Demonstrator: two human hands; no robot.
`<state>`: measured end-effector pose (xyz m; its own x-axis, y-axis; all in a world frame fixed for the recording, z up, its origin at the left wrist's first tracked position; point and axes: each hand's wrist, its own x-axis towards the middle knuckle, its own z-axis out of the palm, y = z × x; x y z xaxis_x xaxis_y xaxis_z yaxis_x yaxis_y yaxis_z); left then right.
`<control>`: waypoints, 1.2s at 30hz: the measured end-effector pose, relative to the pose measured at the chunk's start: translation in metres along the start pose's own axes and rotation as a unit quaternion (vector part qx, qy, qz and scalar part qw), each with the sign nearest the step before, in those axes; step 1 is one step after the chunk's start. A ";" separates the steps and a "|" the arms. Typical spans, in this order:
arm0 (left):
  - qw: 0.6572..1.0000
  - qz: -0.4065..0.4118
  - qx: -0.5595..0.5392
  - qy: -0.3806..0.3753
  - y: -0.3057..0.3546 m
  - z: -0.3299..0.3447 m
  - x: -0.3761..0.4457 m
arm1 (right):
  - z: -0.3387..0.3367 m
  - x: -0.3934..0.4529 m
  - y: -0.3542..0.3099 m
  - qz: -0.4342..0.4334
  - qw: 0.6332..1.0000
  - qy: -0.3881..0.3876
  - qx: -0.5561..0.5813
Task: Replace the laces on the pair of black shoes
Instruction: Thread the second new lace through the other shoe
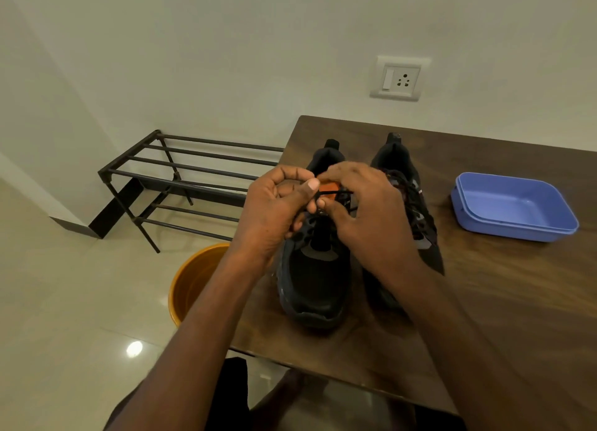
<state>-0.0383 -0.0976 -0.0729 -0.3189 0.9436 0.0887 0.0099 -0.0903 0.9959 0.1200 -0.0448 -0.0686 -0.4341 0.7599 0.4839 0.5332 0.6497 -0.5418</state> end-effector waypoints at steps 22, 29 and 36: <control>0.935 0.112 0.334 0.050 -0.027 0.013 0.007 | 0.011 0.001 0.010 0.021 0.996 -0.008 0.085; 0.952 0.018 0.280 0.122 -0.024 0.014 0.003 | 0.019 -0.002 0.019 0.018 1.000 -0.020 -0.008; 0.961 -0.018 0.243 0.135 -0.019 0.010 0.003 | 0.024 0.001 0.018 0.029 0.999 0.004 -0.039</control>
<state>-0.0303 -0.0903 -0.0919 -0.5603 0.8207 0.1119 0.4145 0.1608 0.8957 0.1112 -0.0321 -0.0943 -0.3954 0.7961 0.4581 0.6122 0.6002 -0.5147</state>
